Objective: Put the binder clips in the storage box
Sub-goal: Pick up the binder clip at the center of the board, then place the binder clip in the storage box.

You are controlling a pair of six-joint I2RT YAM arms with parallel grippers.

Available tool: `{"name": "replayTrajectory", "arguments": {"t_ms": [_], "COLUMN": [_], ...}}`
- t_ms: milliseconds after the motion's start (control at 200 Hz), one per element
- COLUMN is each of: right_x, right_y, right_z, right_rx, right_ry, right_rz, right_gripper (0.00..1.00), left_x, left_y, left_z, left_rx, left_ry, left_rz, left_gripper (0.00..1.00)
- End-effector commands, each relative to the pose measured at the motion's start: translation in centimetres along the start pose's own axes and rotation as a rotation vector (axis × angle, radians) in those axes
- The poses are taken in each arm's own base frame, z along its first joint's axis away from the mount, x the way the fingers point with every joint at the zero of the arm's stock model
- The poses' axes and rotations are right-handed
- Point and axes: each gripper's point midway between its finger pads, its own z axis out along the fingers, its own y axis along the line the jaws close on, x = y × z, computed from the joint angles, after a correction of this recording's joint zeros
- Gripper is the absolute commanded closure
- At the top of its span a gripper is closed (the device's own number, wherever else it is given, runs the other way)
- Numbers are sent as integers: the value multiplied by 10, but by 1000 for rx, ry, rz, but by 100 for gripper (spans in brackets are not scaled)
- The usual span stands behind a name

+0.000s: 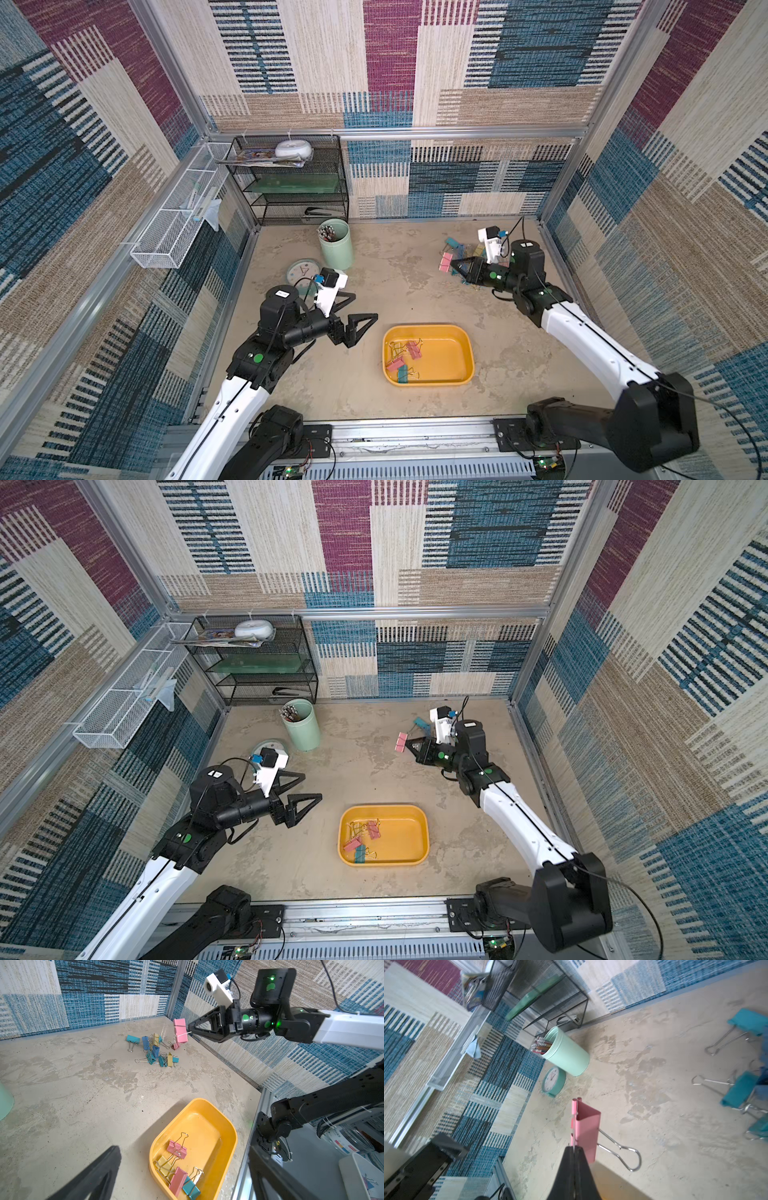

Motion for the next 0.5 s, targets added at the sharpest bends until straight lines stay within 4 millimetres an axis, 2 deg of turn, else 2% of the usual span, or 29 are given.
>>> {"name": "replayTrajectory", "arguments": {"t_ms": [0,80,200,371,496], "right_x": [58,106,166,218,244], "right_y": [8,20,20,7,0], "right_z": [-10,-15,-20,-14,-3], "right_rx": [47,38,62,108,129], "right_ry": [117,240,401,548,612], "right_rz": [-7,-11,5,0,-3], "right_gripper": [100,100,100,100,100], "left_x": [0,0,0,0,1], "left_y": [-12,-12,-10,-8,-6], "left_z": [1,0,0,-2,-1], "left_rx": [72,74,57,37,29], "left_ry": [1,1,-4,-9,-9], "left_rz": [41,50,61,68,70], "left_gripper": [1,0,0,0,0]}}
